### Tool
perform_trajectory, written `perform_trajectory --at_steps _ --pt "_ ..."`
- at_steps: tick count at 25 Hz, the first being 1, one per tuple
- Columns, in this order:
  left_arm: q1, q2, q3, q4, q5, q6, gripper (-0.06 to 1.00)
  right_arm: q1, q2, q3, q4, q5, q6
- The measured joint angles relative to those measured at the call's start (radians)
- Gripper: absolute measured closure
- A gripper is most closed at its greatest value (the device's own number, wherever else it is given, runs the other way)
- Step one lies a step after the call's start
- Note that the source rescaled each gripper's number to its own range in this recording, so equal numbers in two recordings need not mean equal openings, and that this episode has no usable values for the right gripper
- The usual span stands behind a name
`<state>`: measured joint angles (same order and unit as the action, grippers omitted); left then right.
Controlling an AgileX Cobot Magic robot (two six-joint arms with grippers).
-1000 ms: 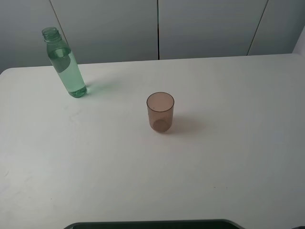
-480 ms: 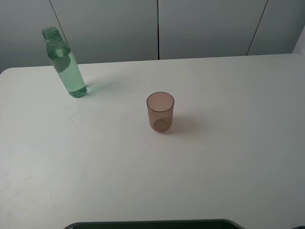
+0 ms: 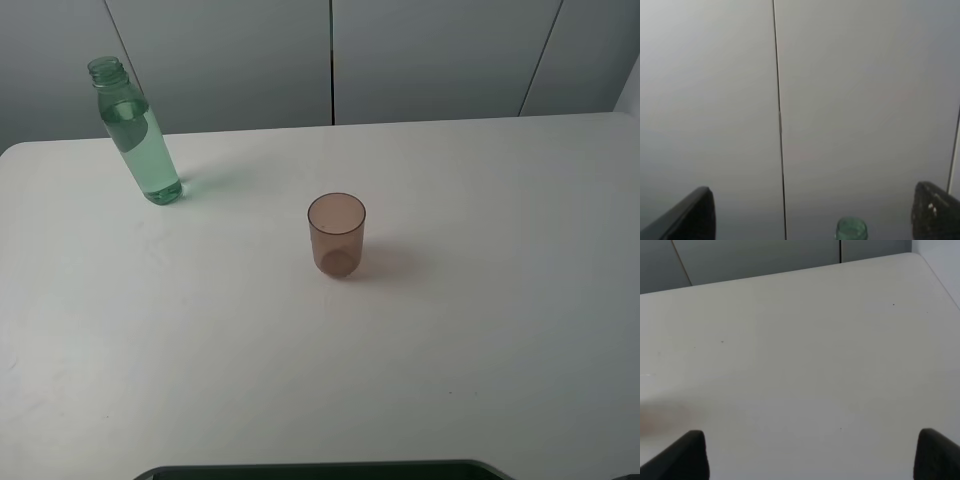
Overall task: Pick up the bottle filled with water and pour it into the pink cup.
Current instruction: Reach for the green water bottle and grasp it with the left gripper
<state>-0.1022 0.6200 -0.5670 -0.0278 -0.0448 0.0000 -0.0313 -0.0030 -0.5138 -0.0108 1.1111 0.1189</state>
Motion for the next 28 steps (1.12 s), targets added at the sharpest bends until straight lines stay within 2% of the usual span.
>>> perform_trajectory --at_steps 6,8,10,14,18,24,28 --pt "0.000 0.275 0.013 0.000 -0.245 0.000 -0.06 0.000 0.000 0.000 0.000 0.000 0.000" --pt "0.000 0.369 0.051 0.002 -0.362 0.000 -0.06 0.000 0.000 0.000 0.000 0.000 0.000" --pt "0.000 0.460 0.099 0.012 -0.524 -0.013 -0.06 0.000 0.000 0.000 0.000 0.000 0.000" --pt "0.000 0.623 0.177 0.095 -0.771 -0.085 -0.06 0.000 0.000 0.000 0.000 0.000 0.000" --pt "0.000 0.768 0.195 0.168 -0.873 -0.137 -0.06 0.000 0.000 0.000 0.000 0.000 0.000" --pt "0.000 0.940 0.195 0.234 -0.982 -0.147 -0.06 0.000 0.000 0.000 0.000 0.000 0.000" --pt "0.000 1.042 0.198 0.248 -1.097 -0.147 -0.06 0.000 0.000 0.000 0.000 0.000 0.000"
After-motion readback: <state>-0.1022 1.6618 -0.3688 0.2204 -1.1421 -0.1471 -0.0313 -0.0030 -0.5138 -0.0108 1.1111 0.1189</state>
